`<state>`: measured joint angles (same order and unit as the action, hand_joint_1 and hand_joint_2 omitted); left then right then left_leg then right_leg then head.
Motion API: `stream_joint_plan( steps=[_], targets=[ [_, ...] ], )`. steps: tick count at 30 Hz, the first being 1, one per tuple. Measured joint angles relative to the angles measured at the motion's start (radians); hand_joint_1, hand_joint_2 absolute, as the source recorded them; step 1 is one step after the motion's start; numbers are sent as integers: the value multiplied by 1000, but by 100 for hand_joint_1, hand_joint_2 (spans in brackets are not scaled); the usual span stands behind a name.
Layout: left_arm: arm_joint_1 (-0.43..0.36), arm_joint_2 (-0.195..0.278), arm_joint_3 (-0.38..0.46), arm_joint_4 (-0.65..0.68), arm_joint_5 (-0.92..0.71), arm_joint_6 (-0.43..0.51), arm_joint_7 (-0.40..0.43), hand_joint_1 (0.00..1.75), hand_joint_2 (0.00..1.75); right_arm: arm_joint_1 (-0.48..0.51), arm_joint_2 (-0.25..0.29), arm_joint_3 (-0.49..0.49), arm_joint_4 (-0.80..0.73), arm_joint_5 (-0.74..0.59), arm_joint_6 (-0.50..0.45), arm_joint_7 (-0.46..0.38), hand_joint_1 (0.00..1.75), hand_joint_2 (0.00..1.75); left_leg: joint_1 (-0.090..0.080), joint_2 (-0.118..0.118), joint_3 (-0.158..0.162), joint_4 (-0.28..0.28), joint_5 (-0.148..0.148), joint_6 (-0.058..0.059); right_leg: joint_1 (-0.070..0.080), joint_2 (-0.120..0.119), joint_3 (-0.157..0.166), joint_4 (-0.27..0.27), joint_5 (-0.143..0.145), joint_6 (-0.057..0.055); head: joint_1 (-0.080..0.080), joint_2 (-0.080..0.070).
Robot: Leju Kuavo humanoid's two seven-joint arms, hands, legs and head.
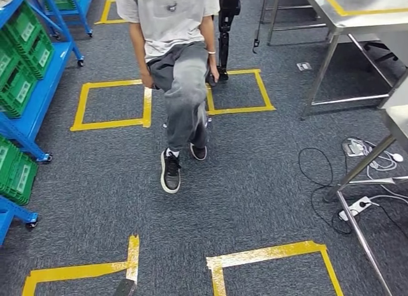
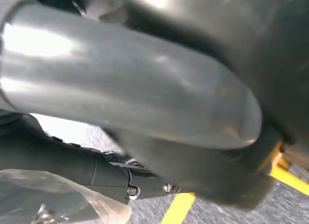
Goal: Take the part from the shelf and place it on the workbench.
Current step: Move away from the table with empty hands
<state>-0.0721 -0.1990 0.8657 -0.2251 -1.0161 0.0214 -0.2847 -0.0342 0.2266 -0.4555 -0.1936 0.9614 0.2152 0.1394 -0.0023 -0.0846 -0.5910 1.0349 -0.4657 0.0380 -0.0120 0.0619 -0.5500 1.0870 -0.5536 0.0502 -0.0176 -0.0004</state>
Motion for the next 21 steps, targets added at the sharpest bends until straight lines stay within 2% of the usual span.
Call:
stream_joint_plan(
  steps=[1, 2, 4, 5, 6, 8, 10, 11, 12, 13, 15, 17, 19, 20, 21],
  targets=[
    [-2, 0, 0, 0, -2, 0, 1, 0, 0, 0, 0, 0, 0, 0, 2, 0, 0, 0, 0, -12, -7, 6, 0, -6, -5, 22, 13, -36, 8, -2, 0, 0],
    [-3, 0, -1, 0, -4, 0, 2, 0, 0, -1, 0, 0, 0, 0, 3, -2, 0, 0, -1, -24, -14, 10, 2, -12, -5, 34, 19, -50, 4, -7, 0, 0],
    [-1, 0, -1, 1, -6, 2, 5, 0, 0, 0, 0, 0, 0, 2, 2, -6, 0, 0, 2, -41, -24, 12, 7, -23, -3, 16, 25, -55, 4, -24, -1, 0],
    [0, -1, -1, 1, -6, 2, 7, 0, 0, 1, 0, 0, 0, 2, 2, -8, 0, 0, 2, -31, -28, 19, 3, -27, -3, 5, 27, -57, 6, -30, -4, 0],
    [0, -1, -1, 1, -7, 3, 9, 0, 0, 2, 0, 0, 0, 0, 3, -9, 0, 0, 1, -11, -39, 41, -11, -31, -3, -9, 29, -59, 7, -35, -7, 0],
    [-7, -3, -2, 1, -7, 1, 11, 0, 0, 6, -2, 0, 0, -6, 8, -8, 0, 0, 0, 45, -85, 142, -65, -38, 0, -41, 33, -60, 5, -43, -14, 0],
    [-12, -4, -2, 1, -7, -2, 12, 0, 0, 8, -5, -1, 0, -7, 13, -8, 0, 0, 2, 68, -140, 260, -112, -40, 6, -72, 34, -60, 1, -49, -15, 0],
    [-13, -4, -2, 1, -7, -3, 12, 0, 0, 9, -6, -1, 0, -4, 13, -10, 0, 0, 2, 71, -151, 285, -112, -39, 8, -86, 36, -60, -1, -50, -15, 0],
    [-13, -4, -2, 1, -7, -2, 13, 0, 0, 10, -6, -1, 0, -1, 12, -13, 0, 0, 2, 73, -144, 273, -94, -36, 10, -99, 38, -60, -4, -51, -15, 0],
    [-12, -4, -2, 1, -7, -2, 13, 0, 0, 11, -7, -1, -1, 2, 10, -15, 0, 0, 1, 78, -119, 226, -61, -31, 11, -111, 43, -60, -8, -51, -15, 0],
    [-14, -4, -2, 1, -7, 1, 13, 0, 0, 15, -7, -1, -1, 4, 7, -18, 0, 0, -10, 116, -55, 101, -10, -18, 16, -133, 50, -61, -17, -49, -15, 0],
    [-18, -4, -2, 1, -7, 2, 13, 0, 0, 18, -7, -1, -1, 3, 7, -19, 0, 0, -21, 147, -21, 33, -7, -7, 21, -152, 54, -64, -24, -44, -15, 0],
    [-18, -4, -2, 1, -7, 3, 13, 0, 0, 19, -8, -1, -1, 3, 7, -19, 0, 0, -23, 136, -17, 18, -12, -2, 24, -170, 63, -69, -28, -38, -14, 0],
    [-15, -4, -2, 1, -7, 3, 13, 0, 0, 18, -8, -1, -1, 5, 7, -19, 0, 0, -20, 125, -14, 12, -10, 1, 24, -162, 64, -68, -32, -34, -13, 0],
    [-14, -4, -2, 1, -7, 3, 13, 0, 0, 18, -9, -1, -1, 6, 6, -20, 0, 0, -16, 117, -11, 5, -7, 5, 23, -142, 58, -53, -43, -30, -12, 0]
  ],
)
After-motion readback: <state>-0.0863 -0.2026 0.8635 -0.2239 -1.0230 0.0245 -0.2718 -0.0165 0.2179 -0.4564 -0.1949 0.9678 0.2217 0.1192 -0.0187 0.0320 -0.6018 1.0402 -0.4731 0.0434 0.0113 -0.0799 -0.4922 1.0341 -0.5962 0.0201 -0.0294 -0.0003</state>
